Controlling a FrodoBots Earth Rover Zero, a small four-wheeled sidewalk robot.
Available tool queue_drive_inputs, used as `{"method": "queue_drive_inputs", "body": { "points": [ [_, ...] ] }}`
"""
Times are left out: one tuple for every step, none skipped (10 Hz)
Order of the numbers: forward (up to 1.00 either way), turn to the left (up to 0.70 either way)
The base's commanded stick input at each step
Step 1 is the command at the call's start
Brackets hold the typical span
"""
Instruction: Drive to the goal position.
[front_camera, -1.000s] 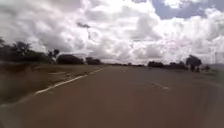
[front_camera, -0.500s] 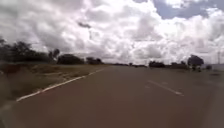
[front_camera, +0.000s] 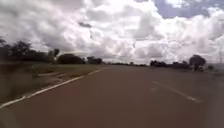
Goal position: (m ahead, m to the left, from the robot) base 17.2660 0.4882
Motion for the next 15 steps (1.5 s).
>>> {"method": "queue_drive_inputs", "body": {
  "points": [
    [1.00,0.00],
    [1.00,0.00],
    [1.00,0.00],
    [1.00,0.00],
    [1.00,0.00],
    [1.00,0.00],
    [1.00,0.02],
    [1.00,0.03],
    [1.00,0.05],
    [1.00,0.07],
    [1.00,0.08],
    [1.00,0.10],
    [1.00,0.12],
    [1.00,0.13],
    [1.00,0.15]
  ]
}}
